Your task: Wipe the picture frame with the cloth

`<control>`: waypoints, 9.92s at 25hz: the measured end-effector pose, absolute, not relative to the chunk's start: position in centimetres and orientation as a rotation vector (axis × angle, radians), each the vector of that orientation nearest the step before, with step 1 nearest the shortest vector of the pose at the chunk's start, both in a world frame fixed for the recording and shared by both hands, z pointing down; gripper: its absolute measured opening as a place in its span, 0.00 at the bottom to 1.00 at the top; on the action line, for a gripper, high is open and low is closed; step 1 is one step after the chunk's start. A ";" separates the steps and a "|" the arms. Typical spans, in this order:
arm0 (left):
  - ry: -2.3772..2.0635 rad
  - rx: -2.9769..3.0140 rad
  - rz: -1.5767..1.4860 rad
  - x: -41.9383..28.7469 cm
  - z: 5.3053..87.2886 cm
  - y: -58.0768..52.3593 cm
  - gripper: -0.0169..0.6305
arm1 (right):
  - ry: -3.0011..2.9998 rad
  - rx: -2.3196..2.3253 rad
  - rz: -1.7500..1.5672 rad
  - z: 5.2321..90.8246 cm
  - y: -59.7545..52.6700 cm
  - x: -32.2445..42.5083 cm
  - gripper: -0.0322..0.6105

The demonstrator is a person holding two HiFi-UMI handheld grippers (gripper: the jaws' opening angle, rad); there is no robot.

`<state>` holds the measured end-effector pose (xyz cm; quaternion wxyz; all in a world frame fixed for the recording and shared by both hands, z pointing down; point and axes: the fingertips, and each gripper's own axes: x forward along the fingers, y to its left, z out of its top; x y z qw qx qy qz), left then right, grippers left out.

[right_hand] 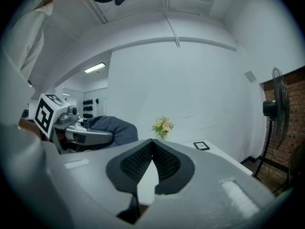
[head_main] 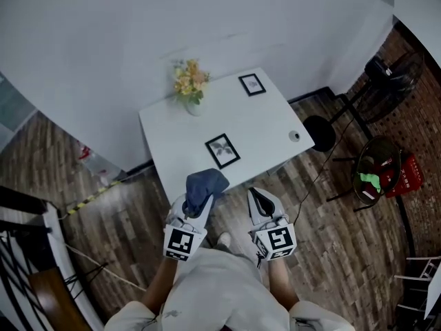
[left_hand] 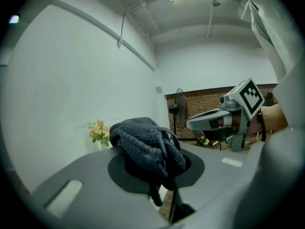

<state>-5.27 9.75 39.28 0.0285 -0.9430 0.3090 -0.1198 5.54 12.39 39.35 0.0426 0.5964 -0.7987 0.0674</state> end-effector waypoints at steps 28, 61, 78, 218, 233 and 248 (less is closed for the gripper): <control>0.892 -3.049 -0.460 -1.5 45.8 -7.6 0.16 | -2.282 1.804 0.362 44.7 -3.5 8.5 0.06; 1.238 -3.043 -0.704 3.1 55.5 -13.5 0.16 | -2.315 1.306 0.561 57.4 -11.3 11.5 0.07; 1.331 -3.044 -0.785 6.4 60.1 -14.4 0.16 | -2.276 1.079 0.672 65.2 -10.6 10.9 0.11; 0.766 -3.085 -1.323 9.5 68.1 -9.9 0.16 | -2.137 1.287 0.830 69.3 -6.7 10.8 0.18; 0.749 -3.004 -1.396 6.8 68.3 -8.7 0.16 | -2.101 1.326 0.841 69.6 -6.6 10.9 0.18; 0.745 -2.985 -1.408 4.1 67.8 -7.1 0.16 | -2.072 1.350 0.837 69.9 -6.6 11.1 0.18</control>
